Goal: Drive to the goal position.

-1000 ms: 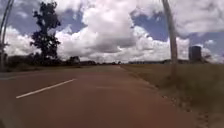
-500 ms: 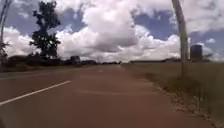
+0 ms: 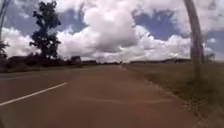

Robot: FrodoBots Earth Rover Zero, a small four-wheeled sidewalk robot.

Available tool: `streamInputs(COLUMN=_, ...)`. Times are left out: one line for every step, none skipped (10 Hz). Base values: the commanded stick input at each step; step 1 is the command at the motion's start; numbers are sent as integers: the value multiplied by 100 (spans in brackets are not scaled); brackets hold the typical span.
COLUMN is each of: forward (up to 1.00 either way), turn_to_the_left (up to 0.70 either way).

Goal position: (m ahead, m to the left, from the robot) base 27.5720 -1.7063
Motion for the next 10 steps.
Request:
streamInputs(forward=100, turn_to_the_left=0)
streamInputs(forward=100, turn_to_the_left=0)
streamInputs(forward=100, turn_to_the_left=0)
streamInputs(forward=100, turn_to_the_left=0)
streamInputs(forward=100, turn_to_the_left=0)
streamInputs(forward=100, turn_to_the_left=0)
streamInputs(forward=100, turn_to_the_left=0)
streamInputs(forward=100, turn_to_the_left=0)
streamInputs(forward=100, turn_to_the_left=0)
streamInputs(forward=100, turn_to_the_left=0)
